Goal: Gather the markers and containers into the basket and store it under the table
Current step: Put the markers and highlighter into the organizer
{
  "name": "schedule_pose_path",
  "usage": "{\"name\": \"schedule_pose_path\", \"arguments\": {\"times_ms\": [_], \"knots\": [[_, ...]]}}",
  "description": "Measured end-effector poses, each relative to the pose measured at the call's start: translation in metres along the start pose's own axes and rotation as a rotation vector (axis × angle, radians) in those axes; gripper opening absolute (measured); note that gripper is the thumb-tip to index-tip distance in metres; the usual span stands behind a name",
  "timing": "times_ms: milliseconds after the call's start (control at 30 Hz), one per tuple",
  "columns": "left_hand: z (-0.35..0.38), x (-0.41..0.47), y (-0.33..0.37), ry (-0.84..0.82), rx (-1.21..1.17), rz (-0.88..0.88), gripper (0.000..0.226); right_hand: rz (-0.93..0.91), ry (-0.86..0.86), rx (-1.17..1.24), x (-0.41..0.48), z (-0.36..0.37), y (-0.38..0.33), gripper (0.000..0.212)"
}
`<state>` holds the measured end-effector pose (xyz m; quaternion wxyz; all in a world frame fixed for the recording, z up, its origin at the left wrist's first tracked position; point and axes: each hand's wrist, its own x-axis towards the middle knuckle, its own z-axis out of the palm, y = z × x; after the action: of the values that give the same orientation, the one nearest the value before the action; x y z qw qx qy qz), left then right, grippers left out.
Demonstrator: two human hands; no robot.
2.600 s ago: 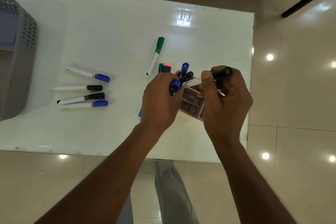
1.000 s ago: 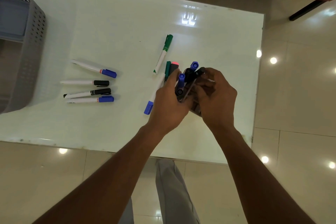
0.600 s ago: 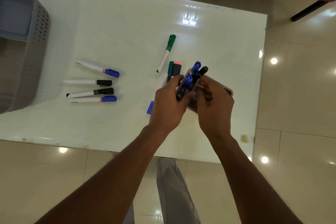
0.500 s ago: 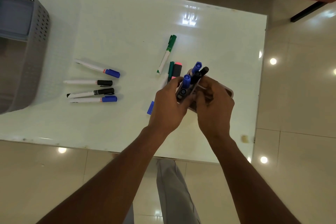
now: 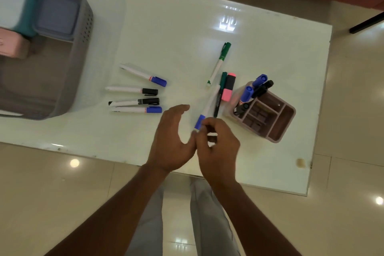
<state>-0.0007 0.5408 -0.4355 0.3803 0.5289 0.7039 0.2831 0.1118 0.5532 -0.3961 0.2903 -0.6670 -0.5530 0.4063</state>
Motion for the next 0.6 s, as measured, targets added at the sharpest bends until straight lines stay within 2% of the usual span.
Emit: {"name": "schedule_pose_path", "arguments": {"times_ms": [67, 167, 233, 300, 433, 600], "knots": [[-0.02, 0.007, -0.017, 0.122, 0.048, 0.027, 0.043, 0.079, -0.107, 0.021, 0.01, 0.03, -0.011, 0.01], [-0.054, 0.037, -0.04, 0.248, 0.205, -0.006, 0.035, 0.432, -0.202, 0.01, 0.031, 0.092, -0.01, 0.013], [-0.075, 0.062, -0.049, 0.19, 0.363, -0.054, 0.034, 0.67, -0.21, 0.011, 0.038, 0.126, -0.008, 0.021], [-0.093, 0.084, -0.06, 0.069, 0.512, -0.092, 0.035, 0.798, -0.155, 0.036, 0.037, 0.147, -0.014, 0.03], [-0.109, 0.101, -0.077, -0.174, 0.645, -0.052, 0.041, 0.825, -0.011, 0.011, 0.032, 0.164, -0.027, 0.039], [-0.112, 0.108, -0.088, -0.218, 0.571, -0.036, 0.028, 0.836, 0.089, -0.033, 0.038, 0.178, -0.03, 0.042]]}}
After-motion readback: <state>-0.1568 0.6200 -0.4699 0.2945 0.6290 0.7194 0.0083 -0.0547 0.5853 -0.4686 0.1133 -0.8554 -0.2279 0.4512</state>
